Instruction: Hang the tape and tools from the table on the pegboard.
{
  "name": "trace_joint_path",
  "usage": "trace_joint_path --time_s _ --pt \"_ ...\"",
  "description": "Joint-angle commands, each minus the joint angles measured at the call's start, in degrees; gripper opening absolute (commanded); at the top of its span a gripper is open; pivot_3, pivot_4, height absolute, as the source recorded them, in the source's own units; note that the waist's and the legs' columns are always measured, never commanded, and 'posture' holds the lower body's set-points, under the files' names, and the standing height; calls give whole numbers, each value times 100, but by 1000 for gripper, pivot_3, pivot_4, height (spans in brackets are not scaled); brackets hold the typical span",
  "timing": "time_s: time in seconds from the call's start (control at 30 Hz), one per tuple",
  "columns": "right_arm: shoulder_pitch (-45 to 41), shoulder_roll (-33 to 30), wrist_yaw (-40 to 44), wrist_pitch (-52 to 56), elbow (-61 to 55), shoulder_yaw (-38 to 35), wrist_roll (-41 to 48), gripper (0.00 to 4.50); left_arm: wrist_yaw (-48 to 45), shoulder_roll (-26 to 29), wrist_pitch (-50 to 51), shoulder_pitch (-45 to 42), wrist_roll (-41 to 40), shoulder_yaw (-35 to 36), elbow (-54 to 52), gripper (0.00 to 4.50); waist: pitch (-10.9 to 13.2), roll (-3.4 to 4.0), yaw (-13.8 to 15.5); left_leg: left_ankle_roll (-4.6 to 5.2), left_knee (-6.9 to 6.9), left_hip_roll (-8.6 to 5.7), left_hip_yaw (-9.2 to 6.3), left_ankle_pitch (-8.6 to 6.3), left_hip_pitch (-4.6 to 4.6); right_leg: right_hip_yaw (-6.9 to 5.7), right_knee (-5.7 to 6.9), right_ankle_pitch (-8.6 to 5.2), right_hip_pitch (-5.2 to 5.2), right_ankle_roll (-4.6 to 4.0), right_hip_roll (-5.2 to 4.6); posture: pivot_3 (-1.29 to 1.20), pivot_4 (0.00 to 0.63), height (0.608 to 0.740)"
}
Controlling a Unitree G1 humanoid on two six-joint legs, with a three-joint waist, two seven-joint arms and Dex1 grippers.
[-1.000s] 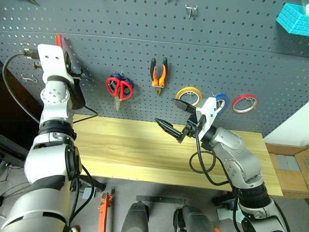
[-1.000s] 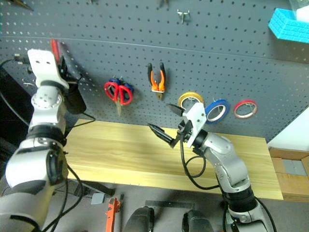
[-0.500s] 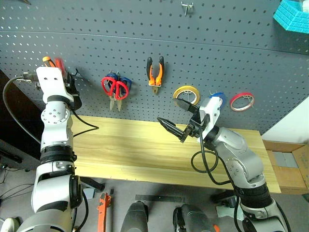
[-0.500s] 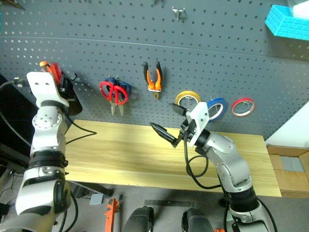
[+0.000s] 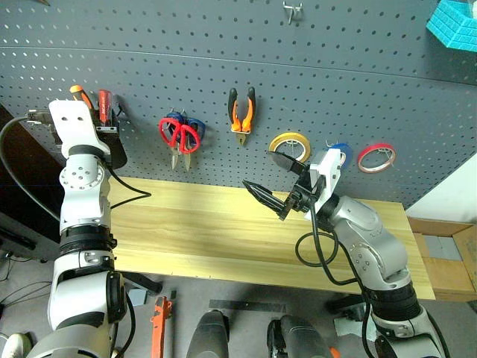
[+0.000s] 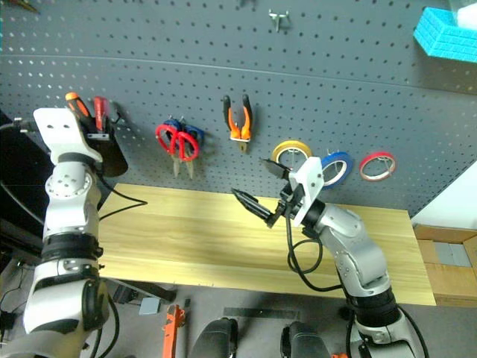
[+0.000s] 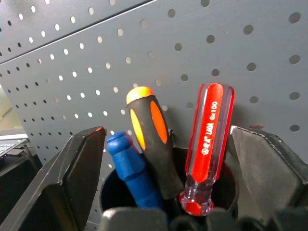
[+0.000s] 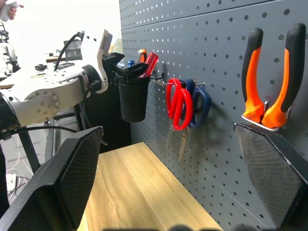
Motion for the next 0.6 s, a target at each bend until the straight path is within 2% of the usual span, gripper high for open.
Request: trace_joint_path --time_s 0.03,0.17,0.3,0.4,0.6 --pt "-8 -94 37 -100 -277 -115 44 4500 -226 -108 264 121 -308 100 -822 4462 0 0 -1 0 0 0 0 0 -2 0 -2 1 0 -1 0 135 180 740" --pt "248 -333 -1 -66 -512 -240 52 4500 -486 -396 1051 479 -764 47 -2239 4462 -2 -2 6 -1 0 -1 -2 0 -8 1 -10 4 0 -6 -5 137 166 740" --pt "442 -460 -189 13 -749 -344 30 4500 -536 -688 1761 549 -1066 -84 -3220 4462 -4 -4 2 -2 3 -2 -5 1 -10 -3 -6 3 0 -3 -4 134 151 740" --pt "727 -448 -656 154 -1121 -504 -100 4500 -712 -1027 2192 655 -1184 -634 -4177 4462 -13 -9 13 -3 2 -3 -5 1 -9 -2 -5 2 1 -1 -3 125 133 740" --pt "1378 -368 -1546 304 -1361 -635 -645 4500 -686 -1739 2892 1356 -1197 -1266 -4682 4462 -95 4 -35 -4 2 -8 -1 1 -5 9 -10 2 2 1 -5 98 101 740"
